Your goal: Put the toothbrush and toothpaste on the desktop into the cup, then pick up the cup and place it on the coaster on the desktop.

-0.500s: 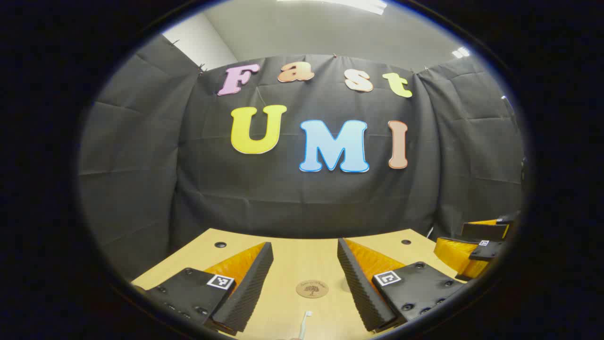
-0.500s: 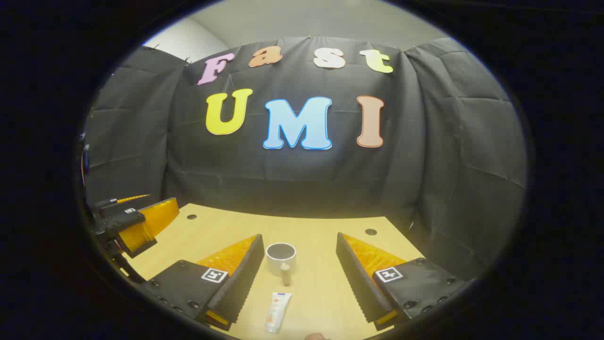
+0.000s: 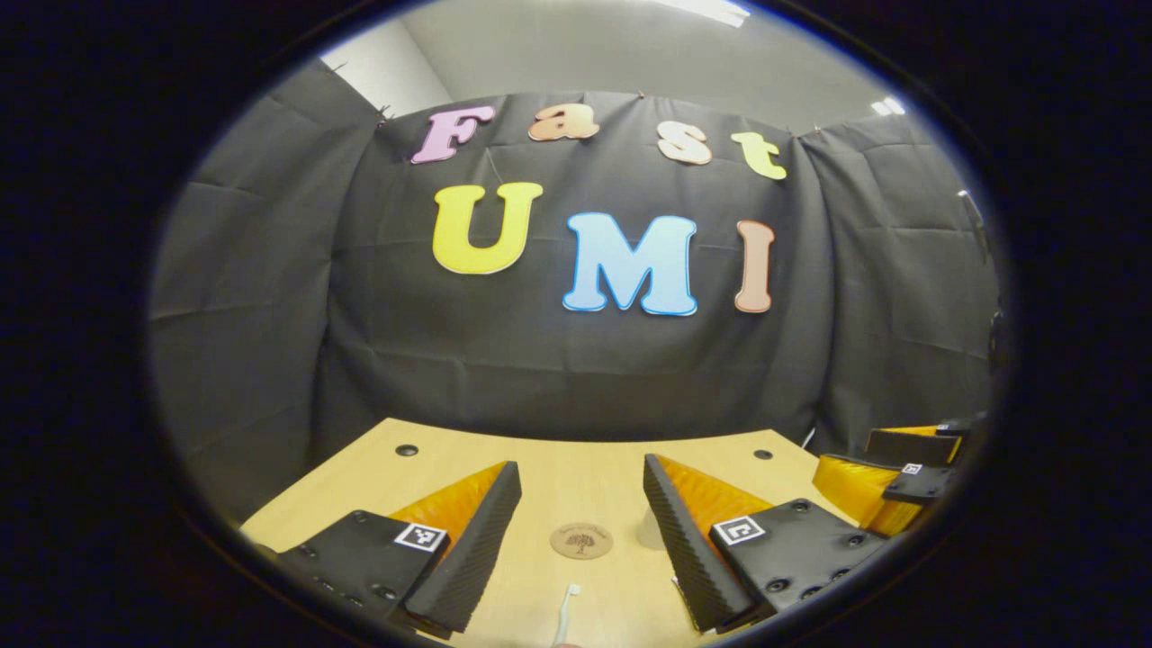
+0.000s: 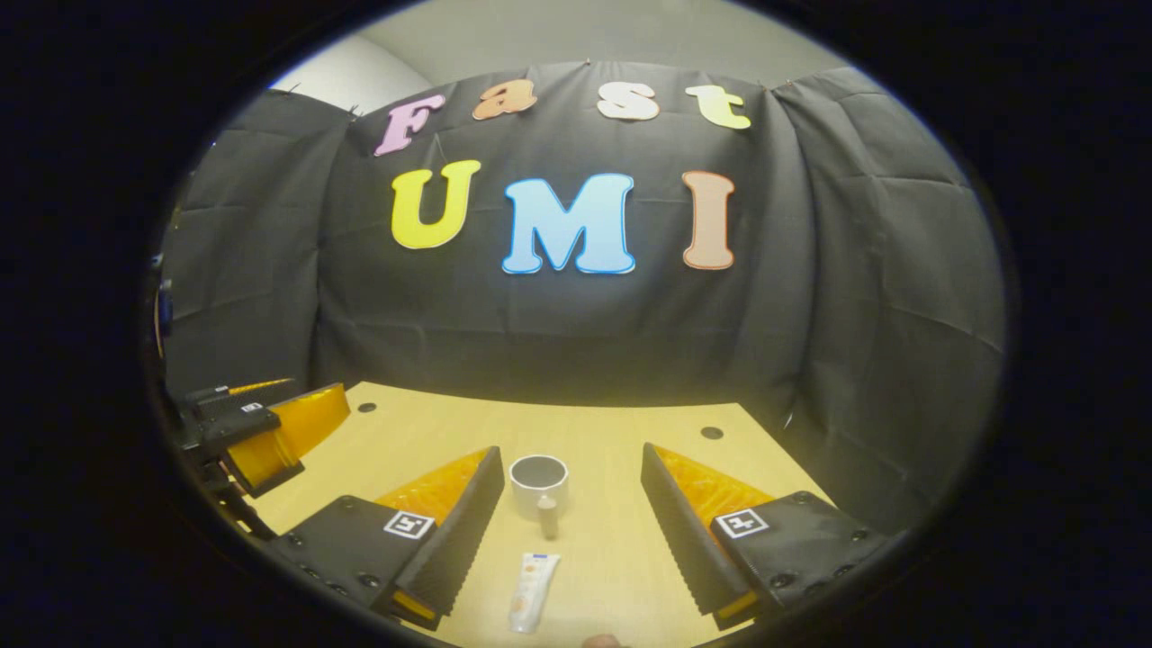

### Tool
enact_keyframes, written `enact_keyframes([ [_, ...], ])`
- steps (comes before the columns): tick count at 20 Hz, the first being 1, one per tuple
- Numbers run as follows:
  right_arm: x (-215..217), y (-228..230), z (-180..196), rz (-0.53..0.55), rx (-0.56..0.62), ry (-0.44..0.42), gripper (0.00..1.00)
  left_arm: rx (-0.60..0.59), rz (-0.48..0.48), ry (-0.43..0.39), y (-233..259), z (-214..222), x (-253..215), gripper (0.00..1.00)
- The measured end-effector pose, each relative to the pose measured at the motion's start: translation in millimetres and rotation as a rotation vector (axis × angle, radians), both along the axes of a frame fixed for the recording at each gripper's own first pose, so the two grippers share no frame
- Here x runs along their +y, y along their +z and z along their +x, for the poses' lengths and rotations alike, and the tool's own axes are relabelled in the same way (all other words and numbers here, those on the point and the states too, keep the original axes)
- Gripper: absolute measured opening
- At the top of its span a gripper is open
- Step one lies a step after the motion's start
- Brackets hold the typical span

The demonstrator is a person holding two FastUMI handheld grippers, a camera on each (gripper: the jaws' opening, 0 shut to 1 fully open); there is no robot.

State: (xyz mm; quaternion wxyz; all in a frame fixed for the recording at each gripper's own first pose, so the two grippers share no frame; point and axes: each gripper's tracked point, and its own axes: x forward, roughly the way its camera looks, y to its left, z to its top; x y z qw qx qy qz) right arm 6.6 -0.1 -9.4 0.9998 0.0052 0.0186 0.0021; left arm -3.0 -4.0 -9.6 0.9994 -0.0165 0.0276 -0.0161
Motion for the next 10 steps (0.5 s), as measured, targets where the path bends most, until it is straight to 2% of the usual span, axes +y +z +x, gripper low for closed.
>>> enact_keyframes([
  [4,2.2,-4.6,2.6,0.010,0.020,0.005,0.99,0.036,-0.022,0.000,-8.2,-3.2,-2.8,0.92],
  [7,6.0,-10.6,7.4,0.002,0.053,0.012,0.99,0.085,-0.036,-0.008,-17.6,-8.3,-5.6,0.92],
  [8,7.2,-13.7,10.5,-0.002,0.066,0.013,0.99,0.101,-0.039,-0.008,-19.8,-10.2,-5.6,0.95],
  [10,11.8,-23.9,14.5,-0.009,0.107,0.021,0.98,0.131,-0.044,-0.010,-24.6,-12.1,-5.8,0.92],
])
